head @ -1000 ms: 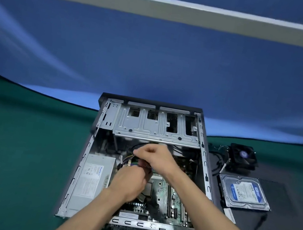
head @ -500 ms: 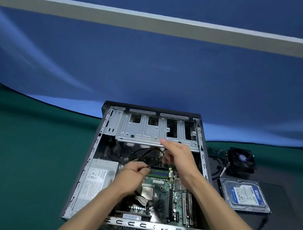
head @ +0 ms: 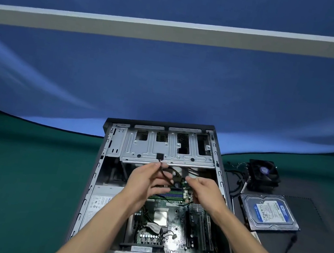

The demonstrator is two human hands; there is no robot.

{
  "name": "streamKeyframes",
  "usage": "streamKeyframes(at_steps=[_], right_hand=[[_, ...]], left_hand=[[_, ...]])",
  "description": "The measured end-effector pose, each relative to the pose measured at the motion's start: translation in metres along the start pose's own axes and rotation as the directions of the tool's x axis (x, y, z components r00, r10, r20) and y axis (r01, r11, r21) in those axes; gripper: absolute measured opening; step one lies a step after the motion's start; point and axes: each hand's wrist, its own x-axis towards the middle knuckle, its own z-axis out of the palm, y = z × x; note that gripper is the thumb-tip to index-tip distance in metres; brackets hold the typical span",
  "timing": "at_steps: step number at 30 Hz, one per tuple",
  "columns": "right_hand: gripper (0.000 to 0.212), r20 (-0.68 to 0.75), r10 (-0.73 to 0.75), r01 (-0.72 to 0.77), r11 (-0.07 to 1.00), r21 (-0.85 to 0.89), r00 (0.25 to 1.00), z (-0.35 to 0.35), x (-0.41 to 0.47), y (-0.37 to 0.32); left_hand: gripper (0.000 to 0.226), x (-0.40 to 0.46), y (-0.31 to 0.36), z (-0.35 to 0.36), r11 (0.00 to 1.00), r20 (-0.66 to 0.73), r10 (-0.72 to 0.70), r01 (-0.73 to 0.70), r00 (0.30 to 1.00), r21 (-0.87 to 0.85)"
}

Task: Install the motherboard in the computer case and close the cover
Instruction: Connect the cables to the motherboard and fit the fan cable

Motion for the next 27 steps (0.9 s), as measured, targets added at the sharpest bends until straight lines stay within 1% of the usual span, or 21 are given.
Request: streamKeyframes(at_steps=[2,4,6,7,8,9,10,11,12,13,15,16,17,19,20,21,22,23,24,25,27], right_hand=[[0.044,-0.03,-0.01,0.009,0.999,-0.047,1.0,0.001,-0.001,0.002],[0.038,-0.059,-0.039,0.033,0.994,-0.103,0.997,0.002,-0.002,0.002],[0.025,-0.059,-0.081,0.071,0.986,-0.154,0.995,0.004,-0.003,-0.001],[0.019,-0.049,-0.105,0.097,0.983,-0.153,0.993,0.005,-0.003,-0.005],[0.018,-0.037,-0.124,0.119,0.986,-0.119,0.992,0.006,-0.004,-0.01],[0.019,-0.028,-0.128,0.126,0.991,-0.055,0.991,0.008,-0.004,-0.015],[0.02,-0.021,-0.118,0.119,0.993,0.018,0.993,0.009,-0.004,-0.021],[0.021,-0.016,-0.105,0.106,0.991,0.078,0.994,0.009,-0.004,-0.025],[0.023,-0.016,-0.096,0.097,0.989,0.112,0.995,0.01,-0.004,-0.029],[0.025,-0.02,-0.091,0.093,0.988,0.121,0.996,0.01,-0.004,-0.032],[0.023,-0.011,-0.073,0.074,0.989,0.125,0.997,0.01,-0.004,-0.033],[0.021,-0.001,-0.052,0.051,0.987,0.151,0.999,0.01,-0.005,-0.033],[0.019,0.002,-0.029,0.028,0.981,0.19,1.0,0.011,-0.005,-0.033],[0.017,-0.019,0.004,0.001,0.968,0.252,1.0,0.011,-0.005,-0.032],[0.017,-0.032,0.013,-0.004,0.962,0.273,0.999,0.011,-0.005,-0.031],[0.017,-0.038,0.019,-0.007,0.958,0.286,0.999,0.011,-0.005,-0.031],[0.018,-0.036,0.022,-0.011,0.956,0.293,0.999,0.011,-0.006,-0.03],[0.02,-0.03,0.028,-0.018,0.954,0.299,0.999,0.012,-0.007,-0.029],[0.02,-0.018,0.036,-0.029,0.951,0.308,0.999,0.012,-0.009,-0.028],[0.02,-0.003,0.048,-0.044,0.946,0.323,0.999,0.012,-0.01,-0.028],[0.021,0.027,0.072,-0.077,0.927,0.368,0.997,0.011,-0.015,-0.027]], left_hand=[[0.027,0.001,-0.003,0.005,0.986,-0.024,0.04,-0.036,0.999,0.16],[0.026,0.002,-0.005,0.011,0.953,-0.044,0.098,-0.082,0.994,0.292],[0.026,0.004,-0.006,0.014,0.867,-0.042,0.194,-0.151,0.98,0.475],[0.026,0.004,-0.006,0.016,0.77,-0.013,0.26,-0.199,0.966,0.607],[0.025,0.004,-0.006,0.017,0.624,0.039,0.321,-0.243,0.946,0.742],[0.024,0.004,-0.006,0.017,0.449,0.103,0.369,-0.274,0.924,0.851],[0.024,0.004,-0.005,0.017,0.274,0.161,0.404,-0.287,0.9,0.918],[0.023,0.003,-0.004,0.017,0.134,0.211,0.428,-0.293,0.879,0.947],[0.024,0.004,-0.003,0.017,0.03,0.254,0.442,-0.297,0.86,0.954],[0.025,0.005,-0.003,0.016,-0.048,0.287,0.447,-0.298,0.847,0.953],[0.026,0.006,-0.003,0.016,-0.124,0.315,0.445,-0.291,0.838,0.949],[0.025,0.005,-0.003,0.016,-0.119,0.301,0.449,-0.278,0.841,0.953],[0.022,0.004,-0.004,0.017,-0.077,0.263,0.466,-0.258,0.845,0.963],[0.016,0.0,-0.008,0.017,0.061,0.142,0.511,-0.2,0.848,0.978],[0.015,-0.002,-0.009,0.019,0.121,0.091,0.497,-0.173,0.863,0.977],[0.018,-0.003,-0.011,0.02,0.206,0.06,0.444,-0.167,0.894,0.964],[0.024,-0.003,-0.013,0.021,0.357,0.042,0.349,-0.175,0.936,0.917],[0.029,-0.003,-0.015,0.023,0.548,0.036,0.233,-0.162,0.972,0.82],[0.032,-0.004,-0.016,0.026,0.709,0.031,0.136,-0.119,0.99,0.695],[0.031,-0.005,-0.017,0.028,0.812,0.023,0.073,-0.072,0.997,0.579],[0.027,-0.005,-0.02,0.032,0.899,0.017,0.04,-0.043,0.999,0.436]])
